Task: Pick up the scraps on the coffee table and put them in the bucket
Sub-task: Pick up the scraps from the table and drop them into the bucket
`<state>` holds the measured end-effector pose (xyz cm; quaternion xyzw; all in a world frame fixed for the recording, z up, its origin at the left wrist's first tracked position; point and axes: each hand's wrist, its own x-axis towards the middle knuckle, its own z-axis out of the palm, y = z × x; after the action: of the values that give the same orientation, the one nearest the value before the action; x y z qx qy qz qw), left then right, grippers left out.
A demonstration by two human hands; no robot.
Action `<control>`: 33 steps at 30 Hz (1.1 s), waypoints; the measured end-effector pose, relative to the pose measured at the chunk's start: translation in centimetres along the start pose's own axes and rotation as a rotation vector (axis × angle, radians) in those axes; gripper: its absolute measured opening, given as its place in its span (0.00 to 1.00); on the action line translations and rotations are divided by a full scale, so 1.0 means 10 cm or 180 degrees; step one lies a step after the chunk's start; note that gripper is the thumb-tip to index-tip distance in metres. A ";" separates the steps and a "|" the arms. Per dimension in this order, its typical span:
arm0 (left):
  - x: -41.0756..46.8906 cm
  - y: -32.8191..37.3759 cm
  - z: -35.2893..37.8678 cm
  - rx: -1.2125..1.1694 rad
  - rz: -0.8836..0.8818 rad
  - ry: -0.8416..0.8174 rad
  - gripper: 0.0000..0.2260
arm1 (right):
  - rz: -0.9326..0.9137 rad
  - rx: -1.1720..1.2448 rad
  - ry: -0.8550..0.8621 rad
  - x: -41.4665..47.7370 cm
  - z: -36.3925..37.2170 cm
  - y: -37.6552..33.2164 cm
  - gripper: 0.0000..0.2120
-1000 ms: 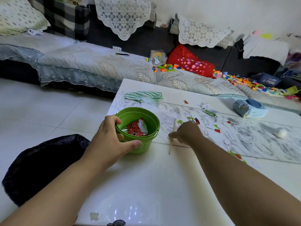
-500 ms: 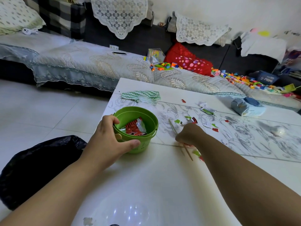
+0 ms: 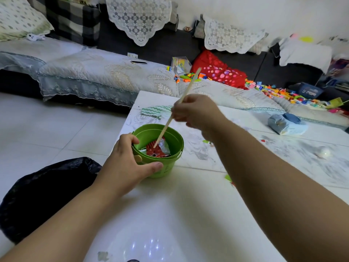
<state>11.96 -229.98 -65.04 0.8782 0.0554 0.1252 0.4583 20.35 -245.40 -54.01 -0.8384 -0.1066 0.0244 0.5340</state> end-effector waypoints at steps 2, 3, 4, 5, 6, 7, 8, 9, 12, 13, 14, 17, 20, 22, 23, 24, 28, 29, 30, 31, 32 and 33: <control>0.00 0.00 0.00 -0.0008 -0.0013 0.0010 0.31 | 0.0078 -0.0083 -0.0102 0.02 0.19 0.11 0.05; 0.00 0.00 0.00 -0.0015 -0.0021 0.0006 0.31 | 0.0106 -0.0144 -0.0070 0.02 0.25 0.14 0.04; 0.00 0.00 0.00 -0.0023 -0.0026 0.0000 0.31 | 0.0124 -0.0198 -0.0031 0.01 0.29 0.18 0.02; 0.00 0.00 0.00 -0.0032 -0.0026 -0.0007 0.31 | 0.0134 -0.0206 0.0000 0.01 0.32 0.20 0.02; 0.00 0.00 -0.01 -0.0042 -0.0025 -0.0015 0.31 | 0.0149 -0.0178 0.0017 0.02 0.33 0.22 0.02; 0.00 0.00 -0.01 -0.0051 -0.0021 -0.0022 0.31 | 0.0162 -0.0153 0.0036 0.02 0.33 0.24 0.01; 0.01 0.00 -0.01 -0.0056 -0.0014 -0.0030 0.31 | 0.0170 -0.0138 0.0086 0.03 0.33 0.26 0.03; 0.01 -0.01 -0.01 -0.0056 -0.0009 -0.0035 0.31 | 0.0169 -0.0143 0.0151 0.04 0.34 0.28 0.06; 0.01 -0.01 0.00 -0.0025 0.0010 -0.0038 0.31 | 0.0196 -0.0200 0.0411 0.07 0.34 0.33 0.21; 0.01 -0.01 0.00 -0.0014 0.0013 -0.0034 0.31 | 0.0187 -0.0181 0.0470 0.08 0.32 0.34 0.24; 0.01 -0.01 0.00 -0.0007 0.0017 -0.0032 0.31 | 0.0191 -0.0157 0.0496 0.09 0.29 0.35 0.26; 0.00 -0.01 0.00 -0.0011 0.0017 -0.0029 0.31 | 0.0274 -0.0183 0.0524 0.11 0.14 0.40 0.33; 0.00 0.00 0.01 -0.0016 0.0008 -0.0018 0.31 | 0.0324 -0.0320 0.0629 0.03 -0.16 0.45 0.31; 0.01 0.01 0.02 -0.0002 0.0026 -0.0021 0.31 | 0.0316 -0.0588 0.0681 -0.10 -0.43 0.53 0.25; 0.01 0.02 0.03 0.0005 0.0035 -0.0021 0.31 | 0.0360 -0.0803 0.0645 -0.18 -0.57 0.58 0.23; 0.00 0.03 0.04 0.0005 0.0047 -0.0030 0.30 | 0.0440 -0.1091 0.0554 -0.27 -0.71 0.66 0.22; -0.02 0.09 0.13 0.0031 0.0105 -0.0098 0.30 | 0.1050 -0.2402 -0.0150 -0.60 -1.06 1.06 0.23; -0.03 0.11 0.15 0.0025 0.0115 -0.0118 0.30 | 0.1162 -0.2611 -0.0255 -0.67 -1.09 1.17 0.25; -0.03 0.14 0.18 0.0019 0.0117 -0.0138 0.30 | 0.1230 -0.2767 -0.0303 -0.73 -1.10 1.27 0.27; -0.03 0.16 0.21 0.0025 0.0108 -0.0163 0.30 | 0.1274 -0.2870 -0.0308 -0.78 -1.10 1.35 0.29; -0.03 0.19 0.24 0.0041 0.0102 -0.0188 0.30 | 0.1294 -0.2901 -0.0285 -0.81 -1.09 1.42 0.31; -0.04 0.21 0.27 0.0052 0.0107 -0.0208 0.30 | 0.1290 -0.2846 -0.0236 -0.81 -1.07 1.48 0.32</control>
<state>12.31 -233.38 -64.89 0.8863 0.0267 0.1036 0.4505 16.33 -262.60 -63.33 -0.9879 0.0398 0.1094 0.1022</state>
